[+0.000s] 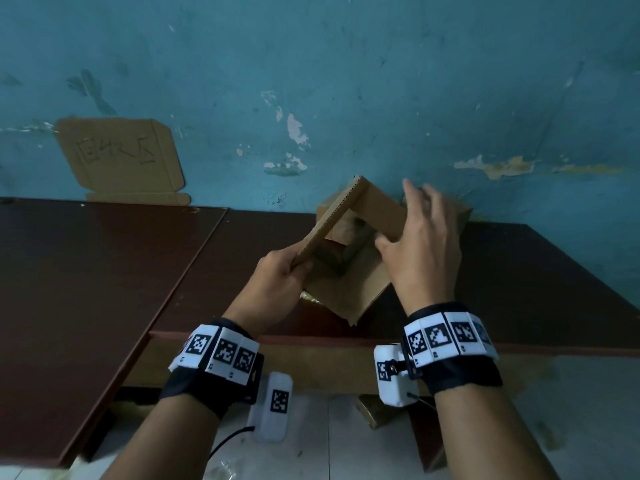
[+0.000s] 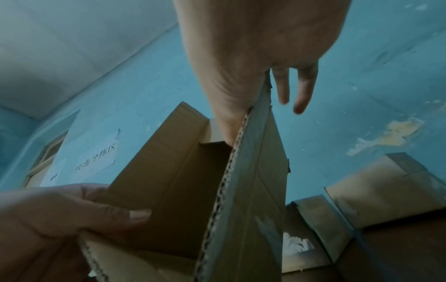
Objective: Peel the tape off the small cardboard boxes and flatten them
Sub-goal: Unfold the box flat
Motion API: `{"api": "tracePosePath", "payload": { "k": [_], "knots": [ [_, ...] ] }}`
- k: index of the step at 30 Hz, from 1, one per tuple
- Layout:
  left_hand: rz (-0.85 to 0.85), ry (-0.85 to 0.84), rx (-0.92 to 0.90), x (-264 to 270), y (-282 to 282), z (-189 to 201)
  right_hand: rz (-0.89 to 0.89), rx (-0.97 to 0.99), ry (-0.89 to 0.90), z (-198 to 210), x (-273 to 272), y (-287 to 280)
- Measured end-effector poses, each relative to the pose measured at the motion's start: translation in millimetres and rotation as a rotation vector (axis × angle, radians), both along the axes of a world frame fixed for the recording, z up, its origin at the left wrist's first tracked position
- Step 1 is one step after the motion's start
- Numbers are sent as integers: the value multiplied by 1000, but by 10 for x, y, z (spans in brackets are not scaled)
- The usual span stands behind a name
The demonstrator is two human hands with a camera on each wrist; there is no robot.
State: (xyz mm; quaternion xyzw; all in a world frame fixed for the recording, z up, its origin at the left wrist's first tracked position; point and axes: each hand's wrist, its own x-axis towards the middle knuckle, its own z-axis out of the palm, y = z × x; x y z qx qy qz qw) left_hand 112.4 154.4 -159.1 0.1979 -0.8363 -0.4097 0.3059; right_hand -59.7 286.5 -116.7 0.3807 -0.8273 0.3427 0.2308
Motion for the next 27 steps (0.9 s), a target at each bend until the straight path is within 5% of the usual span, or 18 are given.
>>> {"api": "tracePosePath", "payload": {
  "k": [7, 15, 20, 27],
  "knots": [
    [24, 48, 40, 48, 33, 102, 256, -139, -67, 7, 77, 10],
    [25, 89, 127, 53, 41, 129, 313, -295, -242, 18, 20, -20],
    [40, 169, 257, 50, 44, 153, 526, -398, -488, 77, 25, 22],
    [67, 340, 469, 124, -16, 249, 632, -486, -543, 99, -38, 75]
  ]
}}
